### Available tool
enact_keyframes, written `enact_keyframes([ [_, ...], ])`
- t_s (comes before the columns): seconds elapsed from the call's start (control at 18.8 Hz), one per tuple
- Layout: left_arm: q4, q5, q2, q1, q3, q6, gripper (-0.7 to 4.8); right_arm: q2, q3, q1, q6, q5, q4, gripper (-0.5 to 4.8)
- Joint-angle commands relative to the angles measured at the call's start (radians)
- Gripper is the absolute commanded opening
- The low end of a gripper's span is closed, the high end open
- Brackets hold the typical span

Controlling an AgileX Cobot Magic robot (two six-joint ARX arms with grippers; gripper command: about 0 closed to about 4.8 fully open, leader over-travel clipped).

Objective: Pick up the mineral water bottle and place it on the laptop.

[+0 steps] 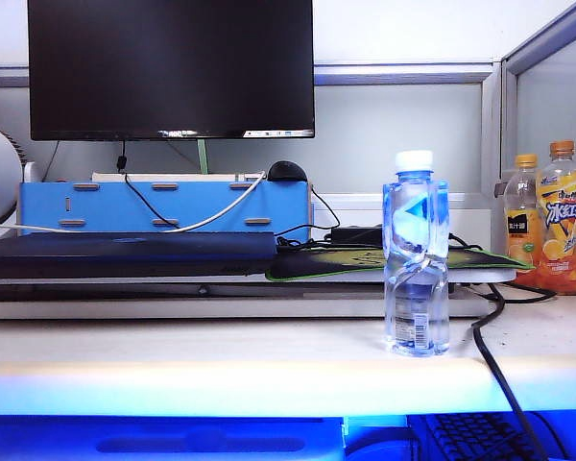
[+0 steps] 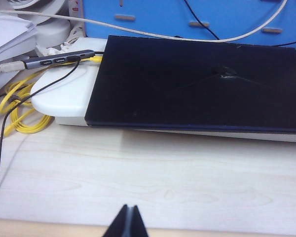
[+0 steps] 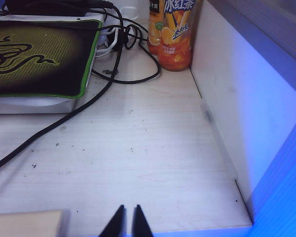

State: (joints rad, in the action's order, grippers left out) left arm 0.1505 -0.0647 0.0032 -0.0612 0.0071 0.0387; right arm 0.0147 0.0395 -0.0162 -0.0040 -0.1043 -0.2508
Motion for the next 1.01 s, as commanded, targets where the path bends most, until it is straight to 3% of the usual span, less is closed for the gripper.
enact_keyframes([
  [0.05,0.001,-0.003,-0.002,0.0,0.0,-0.002,-0.02,0.001,-0.004,0.0,0.004,0.002,-0.004,0.35],
  [0.69,0.001,-0.003,-0.002,0.0,0.0,-0.002,-0.02,0.001,-0.004,0.0,0.003,0.002,-0.002,0.35],
  [0.8,0.001,-0.003,-0.002,0.0,0.0,-0.001,-0.02,0.001,-0.014,0.0,0.007,-0.001,0.06,0.35],
  [1.01,0.001,-0.003,-0.002,0.0,0.0,-0.001,-0.02,0.011,0.002,-0.005,0.275,0.203,0.345,0.35],
])
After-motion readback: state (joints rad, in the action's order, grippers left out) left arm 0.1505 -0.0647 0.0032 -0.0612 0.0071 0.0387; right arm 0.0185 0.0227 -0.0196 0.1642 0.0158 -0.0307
